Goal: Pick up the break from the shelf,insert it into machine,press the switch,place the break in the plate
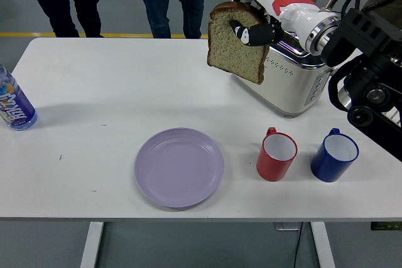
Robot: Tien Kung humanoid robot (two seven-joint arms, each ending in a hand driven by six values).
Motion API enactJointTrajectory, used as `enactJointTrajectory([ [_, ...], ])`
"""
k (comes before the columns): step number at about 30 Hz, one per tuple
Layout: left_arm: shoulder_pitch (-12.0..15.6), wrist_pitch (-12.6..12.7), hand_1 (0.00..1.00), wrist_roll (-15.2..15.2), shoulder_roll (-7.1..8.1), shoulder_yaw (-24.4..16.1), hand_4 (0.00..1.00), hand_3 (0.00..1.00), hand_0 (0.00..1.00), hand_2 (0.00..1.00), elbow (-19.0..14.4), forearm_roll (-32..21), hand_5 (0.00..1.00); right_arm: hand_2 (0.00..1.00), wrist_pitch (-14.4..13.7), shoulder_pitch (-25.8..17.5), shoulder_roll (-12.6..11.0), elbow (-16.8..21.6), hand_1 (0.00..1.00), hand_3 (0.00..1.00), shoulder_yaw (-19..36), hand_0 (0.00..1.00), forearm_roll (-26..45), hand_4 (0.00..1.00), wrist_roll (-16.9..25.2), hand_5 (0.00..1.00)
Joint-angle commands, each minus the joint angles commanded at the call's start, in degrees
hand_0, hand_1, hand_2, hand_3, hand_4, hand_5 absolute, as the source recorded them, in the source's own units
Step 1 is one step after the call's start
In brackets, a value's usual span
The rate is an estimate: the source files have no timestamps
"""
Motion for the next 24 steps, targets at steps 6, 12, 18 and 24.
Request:
enactJointTrajectory([
  [6, -0.11, 0.02, 0.497, -0.07, -0.01, 0.08, 0.33, 0.538, 0.629, 0.503, 0.0, -0.19, 0.796, 0.406, 0.22, -1.6, 0.87, 1.73, 0.153, 0.482, -1.48, 0.084, 1.54, 0.43, -0.43, 0.027],
  [12, -0.14, 0.03, 0.497, -0.09, 0.0, 0.04, 0.33, 0.538, 0.628, 0.503, 0.0, -0.2, 0.797, 0.405, 0.24, -2.77, 1.35, 2.97, 0.153, 0.481, -2.8, 0.082, 2.06, 0.429, -0.67, 0.029],
  [18, -0.1, -0.01, 0.498, -0.03, -0.04, -0.16, 0.33, 0.537, 0.627, 0.502, 0.0, 0.08, 0.797, 0.404, 0.07, -4.24, 2.02, 4.4, 0.151, 0.48, -4.23, 0.081, 2.5, 0.428, -0.87, 0.029],
  [24, -0.06, -0.01, 0.498, -0.01, -0.08, -0.23, 0.33, 0.538, 0.629, 0.502, 0.0, 0.16, 0.797, 0.404, -0.22, -5.66, 2.77, 5.56, 0.151, 0.479, -5.33, 0.081, 2.94, 0.427, -0.88, 0.029],
])
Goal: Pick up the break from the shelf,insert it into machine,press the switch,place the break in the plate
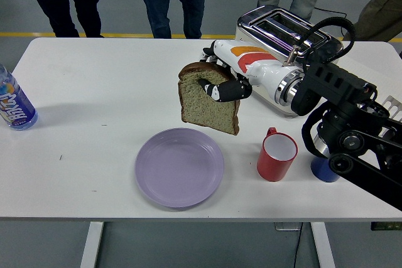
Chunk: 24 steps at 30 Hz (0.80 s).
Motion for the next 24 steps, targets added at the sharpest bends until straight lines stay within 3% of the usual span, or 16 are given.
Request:
enactJointTrajectory([
  [18, 0.01, 0.0, 0.497, 0.02, 0.02, 0.01, 0.332, 0.538, 0.628, 0.502, 0.0, 0.1, 0.8, 0.403, -0.94, -2.41, 2.3, 0.19, 0.148, 0.477, -3.14, 0.075, 6.95, 0.422, 0.58, 0.028],
  [24, 0.18, -0.09, 0.496, 0.11, 0.01, -0.2, 0.331, 0.539, 0.629, 0.502, 0.0, 0.67, 0.798, 0.401, -1.66, -3.07, 4.04, -1.54, 0.147, 0.476, -4.24, 0.075, 10.87, 0.423, 1.24, 0.028],
])
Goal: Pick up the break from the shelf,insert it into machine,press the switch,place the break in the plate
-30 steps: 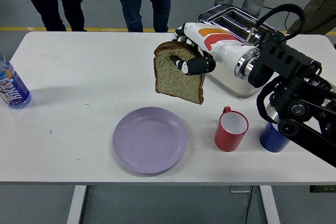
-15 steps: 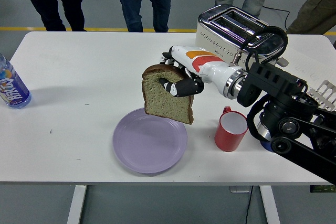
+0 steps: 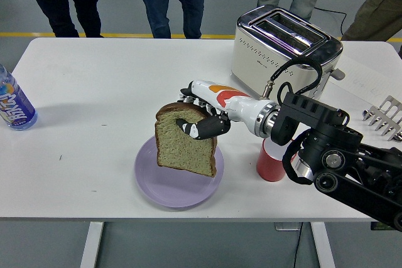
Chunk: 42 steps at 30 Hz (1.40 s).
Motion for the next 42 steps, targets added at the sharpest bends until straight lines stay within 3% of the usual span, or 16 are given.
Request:
enactJointTrajectory([
  [18, 0.13, -0.06, 0.497, 0.06, 0.01, -0.04, 0.333, 0.538, 0.63, 0.502, 0.0, 0.46, 0.802, 0.4, -1.59, -1.49, 5.34, -7.94, 0.144, 0.476, -1.49, 0.07, 5.63, 0.419, 1.57, 0.028],
  [42, -0.62, 0.16, 0.497, -0.15, -0.04, 0.57, 0.333, 0.539, 0.63, 0.499, 0.0, -0.62, 0.801, 0.4, -4.91, -1.6, 9.68, -17.81, 0.145, 0.476, -2.39, 0.069, 16.78, 0.414, 5.35, 0.024],
])
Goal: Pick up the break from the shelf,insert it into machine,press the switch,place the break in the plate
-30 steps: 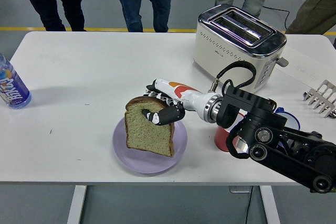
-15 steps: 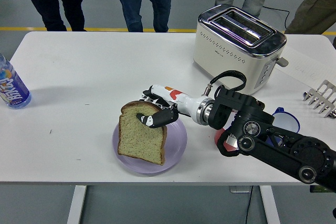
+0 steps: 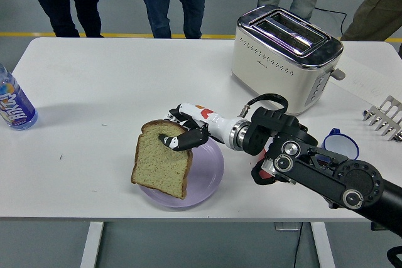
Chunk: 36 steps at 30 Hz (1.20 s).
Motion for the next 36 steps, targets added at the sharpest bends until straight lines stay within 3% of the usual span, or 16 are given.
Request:
enactJointTrajectory([
  [20, -0.22, 0.05, 0.496, -0.03, -0.13, 0.23, 0.333, 0.539, 0.63, 0.497, 0.0, -0.22, 0.801, 0.401, -2.18, -0.74, 2.62, -7.63, 0.144, 0.477, -2.32, 0.069, -0.32, 0.408, 1.78, 0.013],
  [29, -0.29, 0.05, 0.496, 0.0, -0.17, 0.26, 0.333, 0.539, 0.63, 0.497, 0.0, -0.13, 0.801, 0.419, 0.4, -0.47, 2.82, -9.45, 0.179, 0.487, -2.42, 0.108, -3.56, 0.423, 4.15, 0.008],
  [30, -0.27, 0.04, 0.496, 0.01, -0.17, 0.26, 0.334, 0.539, 0.63, 0.497, 0.0, -0.1, 0.801, 0.461, 1.01, -0.5, 2.81, -9.58, 0.272, 0.516, -2.41, 0.199, -4.21, 0.464, 4.61, 0.034],
  [35, -0.16, 0.03, 0.496, 0.06, -0.18, 0.14, 0.334, 0.539, 0.63, 0.497, 0.0, 0.13, 0.801, 0.461, 3.89, -0.57, 2.79, -9.99, 0.272, 0.516, -2.29, 0.199, -7.61, 0.464, 6.59, 0.034],
  [36, -0.15, 0.02, 0.499, 0.07, -0.18, 0.12, 0.334, 0.539, 0.63, 0.497, 0.0, 0.17, 0.801, 0.502, 4.08, -0.57, 2.8, -10.04, 0.364, 0.552, -2.28, 0.334, -7.89, 0.537, 6.79, 0.078],
])
